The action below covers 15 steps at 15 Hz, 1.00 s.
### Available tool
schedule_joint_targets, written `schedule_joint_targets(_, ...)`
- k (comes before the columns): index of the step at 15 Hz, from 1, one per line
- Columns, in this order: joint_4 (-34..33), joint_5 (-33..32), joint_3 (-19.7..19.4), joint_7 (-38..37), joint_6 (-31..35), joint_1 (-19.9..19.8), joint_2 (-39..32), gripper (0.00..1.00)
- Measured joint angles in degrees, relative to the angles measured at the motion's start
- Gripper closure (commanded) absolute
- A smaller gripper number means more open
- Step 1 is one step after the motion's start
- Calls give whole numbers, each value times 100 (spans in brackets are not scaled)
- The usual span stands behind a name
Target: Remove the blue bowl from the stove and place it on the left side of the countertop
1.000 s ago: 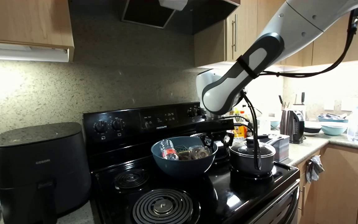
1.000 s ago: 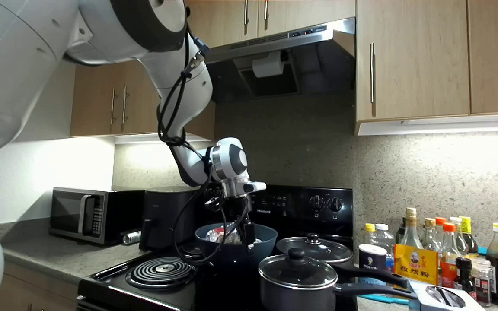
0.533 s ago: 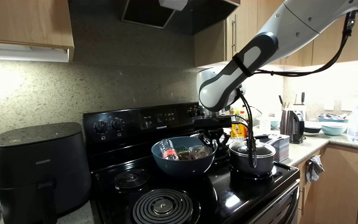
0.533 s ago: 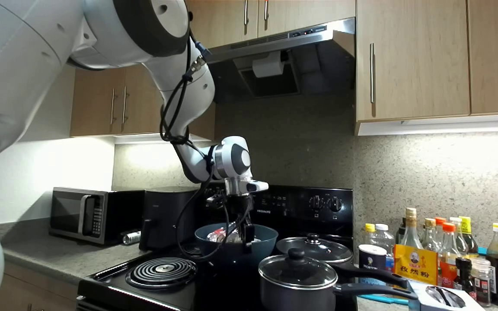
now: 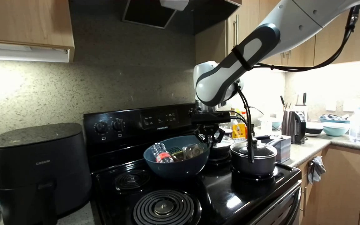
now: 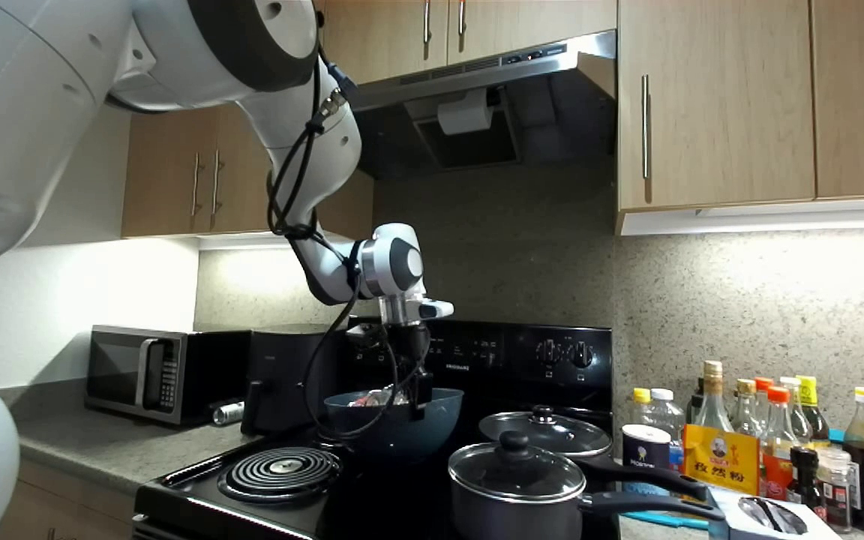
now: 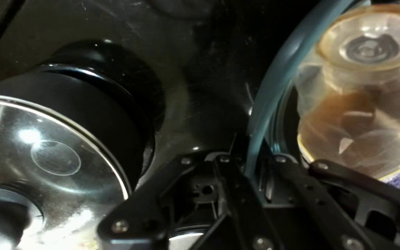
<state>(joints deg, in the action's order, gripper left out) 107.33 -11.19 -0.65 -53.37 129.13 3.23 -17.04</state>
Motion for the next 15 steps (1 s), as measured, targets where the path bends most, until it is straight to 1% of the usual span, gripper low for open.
schedule_joint_targets(5,13,3,240,770,194,280,93,98)
schedule_joint_targets(8,12,-6,246,1133,325,314,122,98)
schedule_joint_targets(9,12,-6,244,1233,358,314,121,91)
schedule_joint_targets(10,12,-16,243,1294,380,314,118,91)
schedule_joint_targets(11,12,-21,242,1321,387,315,115,98)
schedule_joint_targets(15,-17,71,178,1327,383,312,56,98)
